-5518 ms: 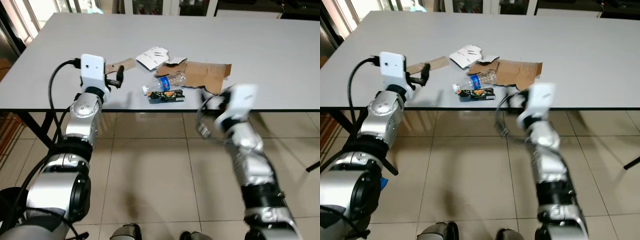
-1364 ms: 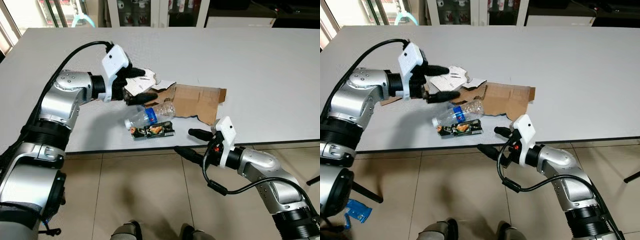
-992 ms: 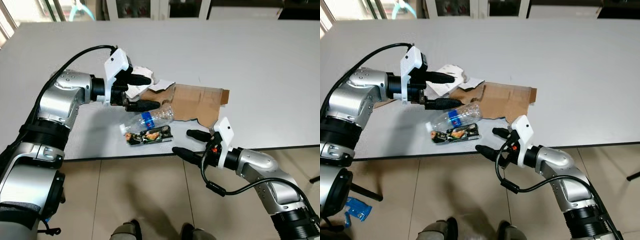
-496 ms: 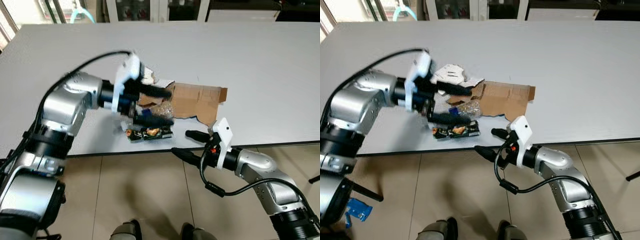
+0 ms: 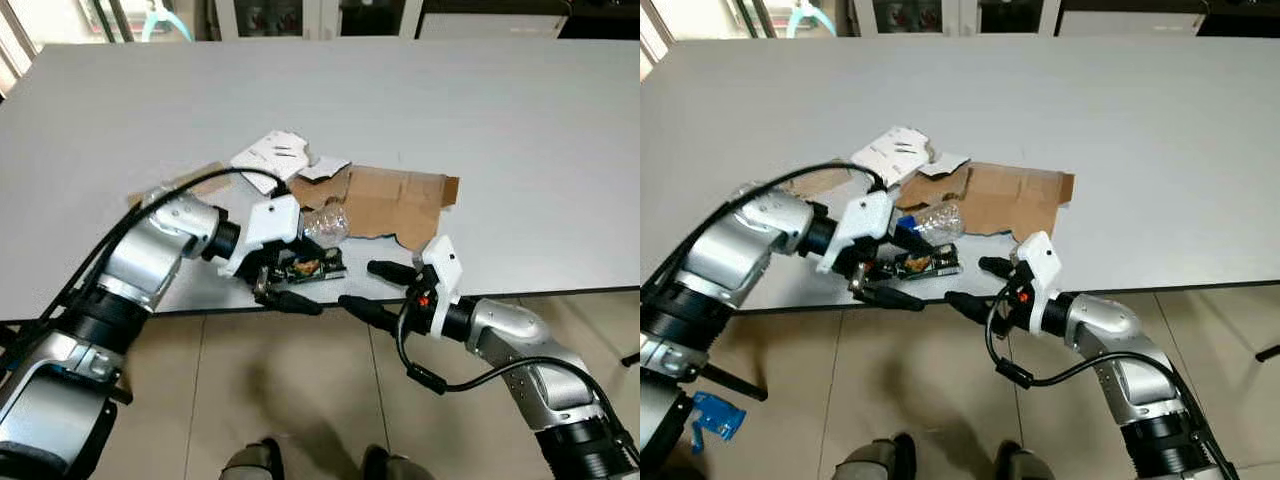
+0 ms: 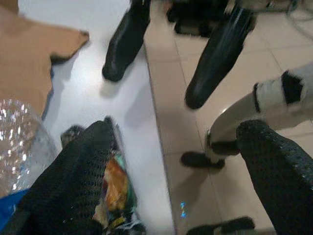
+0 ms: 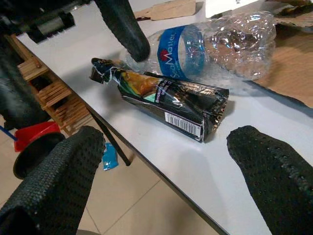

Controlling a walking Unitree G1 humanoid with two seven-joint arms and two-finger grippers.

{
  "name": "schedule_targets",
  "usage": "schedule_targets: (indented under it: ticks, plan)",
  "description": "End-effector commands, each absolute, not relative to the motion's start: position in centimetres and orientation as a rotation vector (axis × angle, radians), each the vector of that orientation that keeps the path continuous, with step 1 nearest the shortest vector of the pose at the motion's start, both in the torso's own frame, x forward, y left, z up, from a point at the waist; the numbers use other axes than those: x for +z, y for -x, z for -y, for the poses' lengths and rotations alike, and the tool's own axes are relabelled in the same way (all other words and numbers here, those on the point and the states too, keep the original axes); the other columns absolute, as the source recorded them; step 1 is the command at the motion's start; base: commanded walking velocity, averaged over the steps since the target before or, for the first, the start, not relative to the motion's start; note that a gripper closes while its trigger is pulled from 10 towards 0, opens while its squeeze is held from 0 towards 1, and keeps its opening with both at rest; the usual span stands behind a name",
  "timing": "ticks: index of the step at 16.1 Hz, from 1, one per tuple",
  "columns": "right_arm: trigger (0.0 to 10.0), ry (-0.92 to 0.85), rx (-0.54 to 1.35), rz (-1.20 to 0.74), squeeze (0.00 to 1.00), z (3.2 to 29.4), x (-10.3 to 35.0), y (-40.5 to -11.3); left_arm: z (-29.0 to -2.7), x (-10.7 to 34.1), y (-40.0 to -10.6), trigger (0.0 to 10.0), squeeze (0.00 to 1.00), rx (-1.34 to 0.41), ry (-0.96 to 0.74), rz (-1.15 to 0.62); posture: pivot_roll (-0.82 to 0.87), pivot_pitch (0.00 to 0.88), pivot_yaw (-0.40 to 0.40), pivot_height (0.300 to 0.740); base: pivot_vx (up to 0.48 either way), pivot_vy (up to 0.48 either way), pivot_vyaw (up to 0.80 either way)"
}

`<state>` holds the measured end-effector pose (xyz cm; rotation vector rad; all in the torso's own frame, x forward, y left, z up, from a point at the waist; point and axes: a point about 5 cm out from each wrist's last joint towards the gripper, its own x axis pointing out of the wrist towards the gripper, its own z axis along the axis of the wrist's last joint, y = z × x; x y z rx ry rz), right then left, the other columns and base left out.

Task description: Picking trash to rubbish bin

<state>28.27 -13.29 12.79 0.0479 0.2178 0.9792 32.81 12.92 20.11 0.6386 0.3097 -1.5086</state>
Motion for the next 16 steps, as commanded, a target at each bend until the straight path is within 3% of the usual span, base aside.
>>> schedule_targets:
  ticks: [1,8,16]
  plan:
    - [10.0,-0.042,0.982,-0.215,0.00,13.2,12.9,-28.1,-12.9,19.4,-32.8,10.0,0.00,-1.496,-0.679,-0.322,-0.02,0.154,0.019,0.740,0.000,0.000,0.00]
    - [10.0,-0.043,0.985,-0.210,0.00,13.0,13.0,-28.0,-13.5,18.0,-33.6,10.0,0.00,-1.436,-0.767,-0.340,-0.02,0.147,0.023,0.740,0.000,0.000,0.00]
    - [10.0,-0.042,0.984,-0.210,0.00,13.1,13.0,-28.0,-12.4,18.9,-35.2,10.0,0.00,-1.307,-0.774,-0.195,-0.03,0.153,0.022,0.740,0.000,0.000,0.00]
